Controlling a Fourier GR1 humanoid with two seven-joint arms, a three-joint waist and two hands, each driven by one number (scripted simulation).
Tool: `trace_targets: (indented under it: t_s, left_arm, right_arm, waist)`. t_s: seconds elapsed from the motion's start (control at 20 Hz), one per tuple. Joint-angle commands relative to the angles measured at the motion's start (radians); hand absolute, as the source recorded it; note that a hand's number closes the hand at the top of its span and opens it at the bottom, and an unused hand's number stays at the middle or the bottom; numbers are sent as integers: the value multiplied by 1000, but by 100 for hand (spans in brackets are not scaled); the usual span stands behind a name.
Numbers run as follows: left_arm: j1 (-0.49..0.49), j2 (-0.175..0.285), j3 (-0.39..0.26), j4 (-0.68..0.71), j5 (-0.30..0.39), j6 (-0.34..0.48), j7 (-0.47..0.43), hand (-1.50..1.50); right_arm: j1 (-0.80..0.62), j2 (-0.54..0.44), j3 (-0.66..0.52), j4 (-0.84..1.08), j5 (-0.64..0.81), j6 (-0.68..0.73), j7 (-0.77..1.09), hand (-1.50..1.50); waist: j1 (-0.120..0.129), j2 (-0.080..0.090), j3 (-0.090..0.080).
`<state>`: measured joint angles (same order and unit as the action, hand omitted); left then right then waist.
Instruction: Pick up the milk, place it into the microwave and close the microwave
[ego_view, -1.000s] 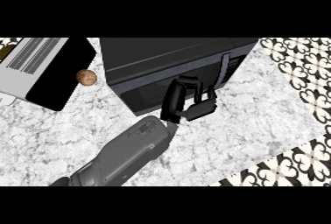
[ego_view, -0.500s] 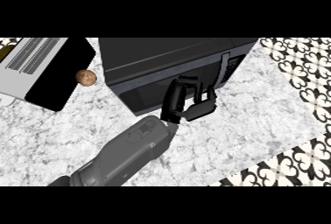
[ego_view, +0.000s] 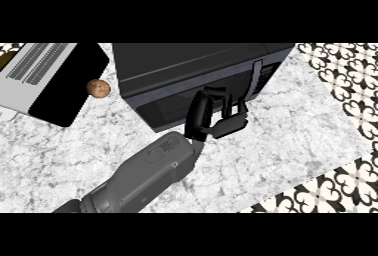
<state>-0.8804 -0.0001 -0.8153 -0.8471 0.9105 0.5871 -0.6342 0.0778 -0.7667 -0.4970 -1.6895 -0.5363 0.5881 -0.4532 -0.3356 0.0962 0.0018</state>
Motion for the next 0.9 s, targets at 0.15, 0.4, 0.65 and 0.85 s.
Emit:
trace_targets:
  t_s: [0.15,0.4,0.65,0.85]
  left_arm:
    - [-72,0,27,78,40,-19,-9,150]
    - [-88,0,16,72,65,-22,-22,150]
    - [-98,0,4,87,81,-22,-30,150]
    - [-101,0,-8,93,94,-27,-43,150]
  right_arm:
    - [-30,-44,-27,54,-1,19,-6,-150]
    - [-49,-42,-15,99,-39,42,-3,-150]
    - [-64,-52,-18,146,-71,57,8,-150]
    - [-89,-60,-18,177,-92,62,15,-150]
  waist:
    - [-2,15,1]
    - [-2,17,2]
    - [0,18,3]
    - [15,22,4]
